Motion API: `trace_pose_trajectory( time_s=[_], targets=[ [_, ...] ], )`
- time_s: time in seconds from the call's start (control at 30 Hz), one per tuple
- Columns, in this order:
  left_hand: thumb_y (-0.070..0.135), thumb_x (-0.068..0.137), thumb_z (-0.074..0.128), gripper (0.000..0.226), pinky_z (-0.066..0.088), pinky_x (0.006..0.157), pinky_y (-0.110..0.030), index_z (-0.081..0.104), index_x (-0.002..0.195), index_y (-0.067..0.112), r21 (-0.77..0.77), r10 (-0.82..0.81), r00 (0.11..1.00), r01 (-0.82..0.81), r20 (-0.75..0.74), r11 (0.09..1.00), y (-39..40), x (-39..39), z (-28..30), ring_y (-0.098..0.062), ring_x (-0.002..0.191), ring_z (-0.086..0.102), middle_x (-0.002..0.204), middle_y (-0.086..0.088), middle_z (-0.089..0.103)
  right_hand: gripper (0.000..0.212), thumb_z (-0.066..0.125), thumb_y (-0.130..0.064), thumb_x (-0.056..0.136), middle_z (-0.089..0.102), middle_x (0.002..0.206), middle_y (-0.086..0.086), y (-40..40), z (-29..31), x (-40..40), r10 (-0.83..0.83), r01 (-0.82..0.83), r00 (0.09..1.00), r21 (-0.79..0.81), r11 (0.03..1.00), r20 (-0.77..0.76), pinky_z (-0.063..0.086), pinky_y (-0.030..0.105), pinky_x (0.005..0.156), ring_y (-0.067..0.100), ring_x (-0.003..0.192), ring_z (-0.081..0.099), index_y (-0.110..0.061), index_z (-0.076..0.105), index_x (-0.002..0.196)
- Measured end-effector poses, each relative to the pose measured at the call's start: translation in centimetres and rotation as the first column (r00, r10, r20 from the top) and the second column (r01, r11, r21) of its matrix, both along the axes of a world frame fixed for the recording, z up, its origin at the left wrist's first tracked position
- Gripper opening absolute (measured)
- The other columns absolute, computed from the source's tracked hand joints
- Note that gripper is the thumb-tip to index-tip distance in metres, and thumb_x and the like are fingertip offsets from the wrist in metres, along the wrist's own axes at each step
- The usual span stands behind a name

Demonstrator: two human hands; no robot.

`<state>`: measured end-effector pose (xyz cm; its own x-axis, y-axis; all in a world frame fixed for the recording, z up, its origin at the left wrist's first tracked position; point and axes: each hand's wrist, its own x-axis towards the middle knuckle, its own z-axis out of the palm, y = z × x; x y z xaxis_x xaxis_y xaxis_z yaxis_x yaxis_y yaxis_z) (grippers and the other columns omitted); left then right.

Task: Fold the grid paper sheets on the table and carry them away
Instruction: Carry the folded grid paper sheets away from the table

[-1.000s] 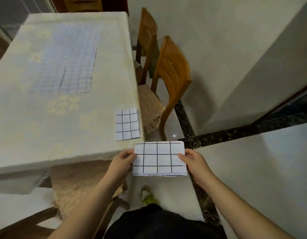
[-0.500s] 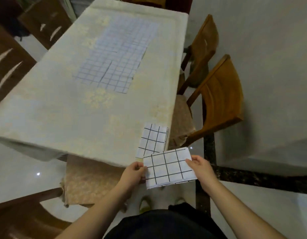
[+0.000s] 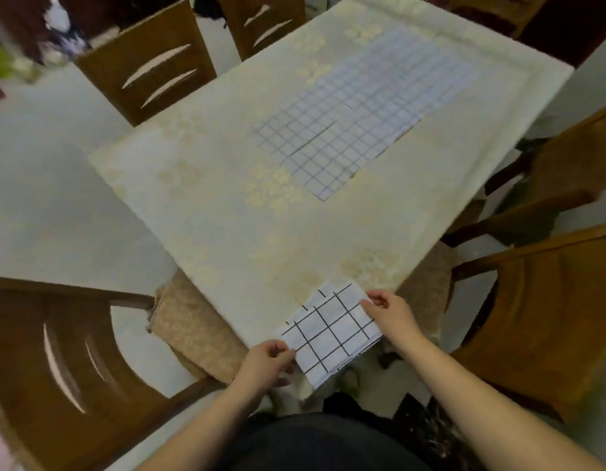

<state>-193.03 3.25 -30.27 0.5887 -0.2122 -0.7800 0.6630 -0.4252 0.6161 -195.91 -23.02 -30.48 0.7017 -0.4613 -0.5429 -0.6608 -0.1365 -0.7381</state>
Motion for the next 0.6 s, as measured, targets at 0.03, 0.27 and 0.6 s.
trace_pose_trajectory(
  time_s=[0.03,0.27,0.6],
  targets=[
    [0.017,0.090,0.066,0.011,0.055,0.061,-0.029,0.064,0.084,0.008,0.014,0.022,1.000,-0.022,0.005,1.000,-0.4,-0.3,0.0,-0.015,0.067,0.064,0.069,-0.003,0.066,0.019,0.069,-0.020,0.088,0.062,0.092,0.001,-0.5,-0.2,0.9,0.027,-0.027,1.000,0.001,1.000,0.003,0.044,0.018,0.066,0.016,0.086,0.059,-0.014,0.064,0.106],
    [0.014,0.093,0.061,0.013,0.054,0.059,-0.031,0.060,0.083,0.006,0.096,0.212,0.977,-0.211,0.007,0.973,-1.6,-2.5,-0.8,-0.018,0.065,0.062,0.070,-0.008,0.063,0.020,0.070,-0.021,0.085,0.061,0.083,-0.003,-0.7,-2.6,3.7,0.271,-0.276,0.961,-0.118,0.954,-0.057,0.041,0.018,0.064,0.011,0.072,0.057,-0.016,0.066,0.104],
    [0.023,0.096,0.056,0.020,0.051,0.052,-0.024,0.064,0.080,0.015,0.296,0.158,0.958,-0.227,0.241,0.928,-2.0,-2.6,-1.8,-0.017,0.059,0.062,0.068,-0.006,0.070,0.017,0.069,-0.025,0.086,0.062,0.081,-0.003,-0.9,-2.7,4.8,0.421,-0.431,0.903,-0.183,0.884,-0.089,0.042,0.023,0.069,0.014,0.076,0.059,-0.018,0.064,0.100]
  ],
)
